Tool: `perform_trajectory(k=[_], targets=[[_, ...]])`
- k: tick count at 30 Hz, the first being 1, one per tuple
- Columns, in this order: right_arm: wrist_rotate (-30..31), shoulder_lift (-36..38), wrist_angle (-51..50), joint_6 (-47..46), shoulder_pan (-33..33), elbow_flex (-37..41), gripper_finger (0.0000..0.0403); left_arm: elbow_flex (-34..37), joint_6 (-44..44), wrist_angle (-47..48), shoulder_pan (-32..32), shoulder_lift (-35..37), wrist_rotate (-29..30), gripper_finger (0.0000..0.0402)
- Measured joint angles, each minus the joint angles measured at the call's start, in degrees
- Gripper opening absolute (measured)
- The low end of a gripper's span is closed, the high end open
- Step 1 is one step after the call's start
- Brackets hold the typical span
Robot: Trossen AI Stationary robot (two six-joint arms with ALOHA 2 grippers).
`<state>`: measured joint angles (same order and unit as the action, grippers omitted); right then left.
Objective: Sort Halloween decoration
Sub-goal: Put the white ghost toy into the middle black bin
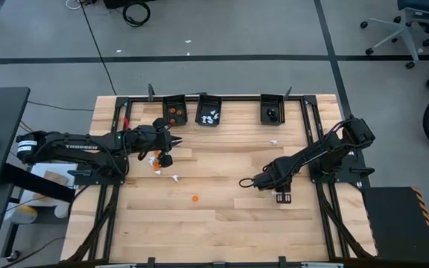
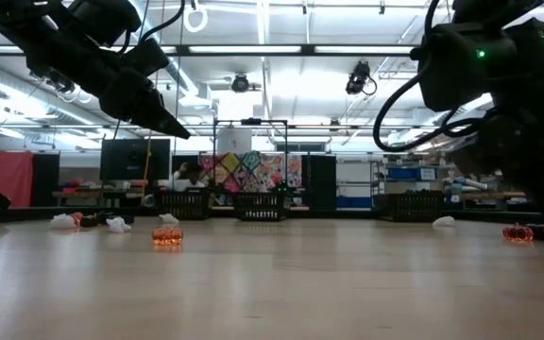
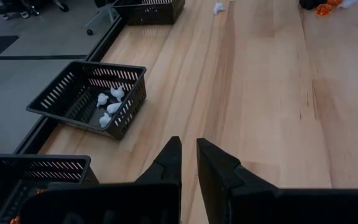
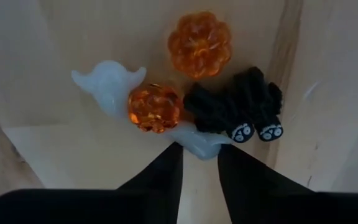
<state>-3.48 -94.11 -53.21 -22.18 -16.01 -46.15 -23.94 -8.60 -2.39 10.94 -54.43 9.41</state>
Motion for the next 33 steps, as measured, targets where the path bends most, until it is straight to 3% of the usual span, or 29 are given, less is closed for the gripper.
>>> perform_trajectory(k=[12, 26, 33], targets=[[0.17, 0.63, 2.95, -5.30, 2.25, -0.38, 0.0103, 0.00, -0.02, 0.04, 0.00, 0.00, 0.00, 0.0027], [9.06, 5.49, 14.10, -5.65, 4.69, -0.48, 0.0102, 0.00, -0.04, 0.08, 0.00, 0.00, 0.00, 0.0027], [8.71, 7.10, 13.30, -4.55, 6.10, -0.84, 0.0102, 0.00, -0.07, 0.40, 0.00, 0.02, 0.00, 0.0027]])
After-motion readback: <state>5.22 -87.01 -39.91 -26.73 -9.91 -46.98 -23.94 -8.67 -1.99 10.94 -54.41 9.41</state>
